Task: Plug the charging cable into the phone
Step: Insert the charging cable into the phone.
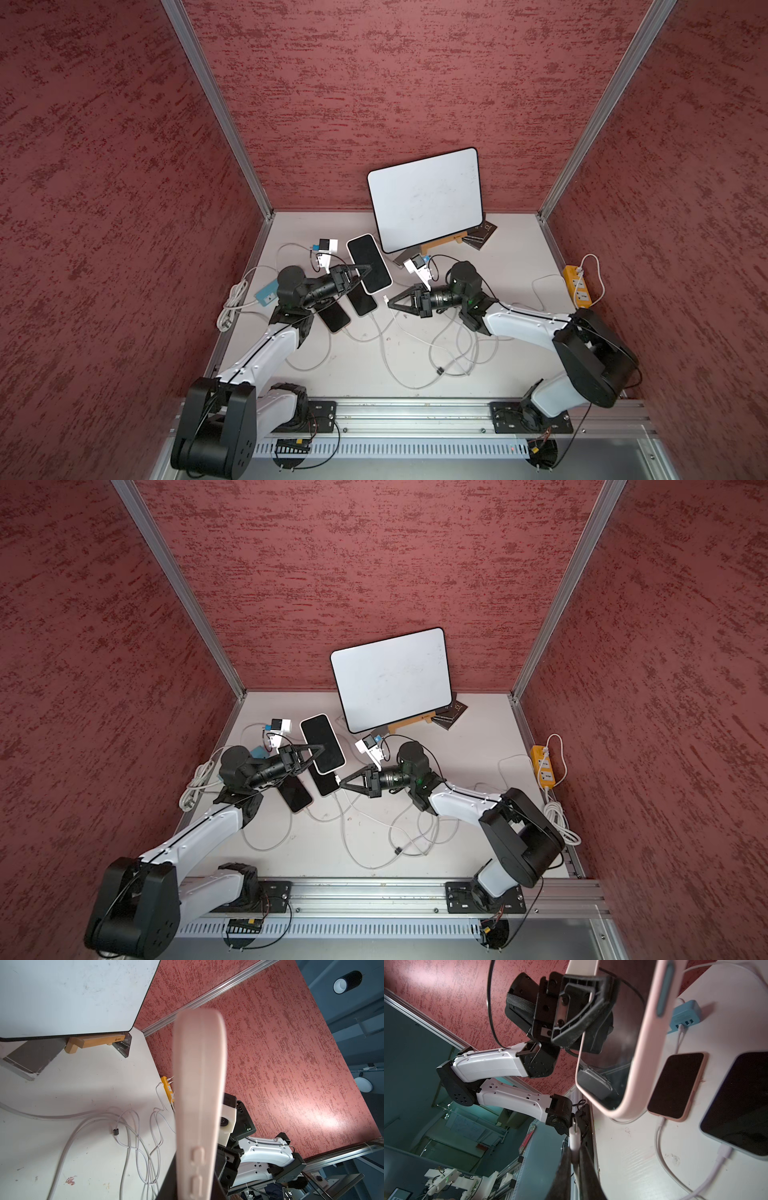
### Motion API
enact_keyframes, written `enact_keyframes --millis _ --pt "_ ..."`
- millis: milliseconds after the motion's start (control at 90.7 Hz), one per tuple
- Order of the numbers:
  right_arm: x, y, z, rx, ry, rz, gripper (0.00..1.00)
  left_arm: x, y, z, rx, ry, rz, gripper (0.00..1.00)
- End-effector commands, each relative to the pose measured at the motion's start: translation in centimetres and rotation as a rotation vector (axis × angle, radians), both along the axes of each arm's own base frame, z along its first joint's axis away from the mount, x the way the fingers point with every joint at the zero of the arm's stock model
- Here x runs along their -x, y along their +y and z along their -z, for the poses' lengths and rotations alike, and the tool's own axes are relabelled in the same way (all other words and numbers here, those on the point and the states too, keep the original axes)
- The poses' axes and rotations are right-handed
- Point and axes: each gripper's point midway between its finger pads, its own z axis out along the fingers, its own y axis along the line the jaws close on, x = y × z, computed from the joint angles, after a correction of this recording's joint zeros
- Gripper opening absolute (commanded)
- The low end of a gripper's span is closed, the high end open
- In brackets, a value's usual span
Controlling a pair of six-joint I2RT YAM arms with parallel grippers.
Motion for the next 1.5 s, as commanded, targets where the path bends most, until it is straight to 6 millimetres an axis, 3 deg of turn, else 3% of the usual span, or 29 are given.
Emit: enact_keyframes --millis 0,871,1488 --pt "0.2 -0.7 -1.3 -0.053 -0.025 -0.008 0.00 0.2 -0.3 -3.5 0.034 -0.155 0.036 0.00" --pt "-1.3 -0.1 -1.0 -0.093 0.034 0.015 0.00 0.8 -1.6 -2.5 0.067 -0.143 0.109 0.00" --pt "-1.4 -0.9 -1.0 -0.091 0.017 0.025 0.00 0.8 -1.8 -1.6 0.061 -0.118 0.114 0.00"
